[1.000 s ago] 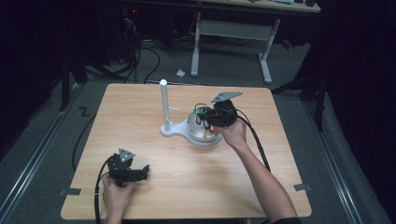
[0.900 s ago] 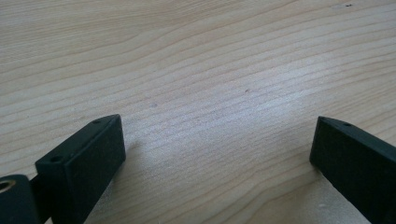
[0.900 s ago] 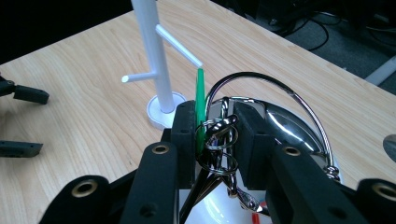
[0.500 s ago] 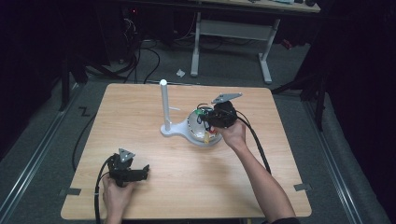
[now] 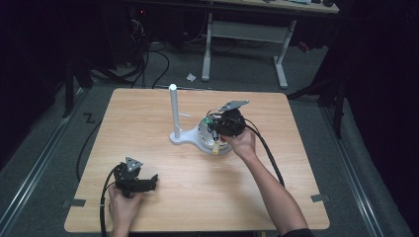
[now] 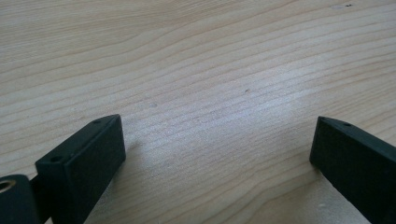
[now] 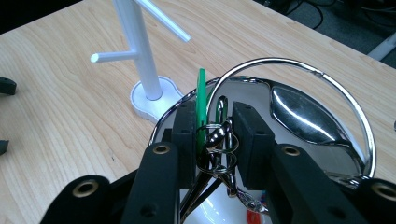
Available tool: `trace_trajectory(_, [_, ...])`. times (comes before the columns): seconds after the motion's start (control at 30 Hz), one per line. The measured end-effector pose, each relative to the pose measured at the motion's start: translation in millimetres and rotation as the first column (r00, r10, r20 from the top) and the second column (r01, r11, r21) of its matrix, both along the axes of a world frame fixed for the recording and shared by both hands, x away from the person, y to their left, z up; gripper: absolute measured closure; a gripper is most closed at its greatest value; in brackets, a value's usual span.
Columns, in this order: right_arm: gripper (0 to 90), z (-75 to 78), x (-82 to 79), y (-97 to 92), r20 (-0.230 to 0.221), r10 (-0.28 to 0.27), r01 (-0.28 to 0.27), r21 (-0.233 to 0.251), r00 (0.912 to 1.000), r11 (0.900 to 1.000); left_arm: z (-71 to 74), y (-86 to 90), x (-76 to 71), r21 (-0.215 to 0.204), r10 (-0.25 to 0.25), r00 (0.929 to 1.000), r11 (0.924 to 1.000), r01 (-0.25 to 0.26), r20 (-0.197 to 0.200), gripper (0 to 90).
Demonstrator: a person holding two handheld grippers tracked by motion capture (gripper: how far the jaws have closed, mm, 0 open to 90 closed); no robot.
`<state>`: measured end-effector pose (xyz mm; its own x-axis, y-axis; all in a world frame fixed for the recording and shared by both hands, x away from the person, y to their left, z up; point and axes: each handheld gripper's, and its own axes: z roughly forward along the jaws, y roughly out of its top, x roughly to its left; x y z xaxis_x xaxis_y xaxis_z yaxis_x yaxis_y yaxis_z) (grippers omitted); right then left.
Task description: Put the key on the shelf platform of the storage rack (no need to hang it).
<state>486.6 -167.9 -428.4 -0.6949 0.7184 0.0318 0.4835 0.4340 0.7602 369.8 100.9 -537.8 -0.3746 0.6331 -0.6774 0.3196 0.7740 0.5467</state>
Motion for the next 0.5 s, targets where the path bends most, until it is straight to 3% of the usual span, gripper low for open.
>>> trace_trajectory(0.5, [72.0, -16.9, 12.5, 4.1, -0.043, -0.033, 0.032, -0.042, 0.9985, 0.9986, -0.4, 0.5, 0.1, 0.008, -0.001, 1.0000, 1.0000, 0.001, 0.004, 3.6])
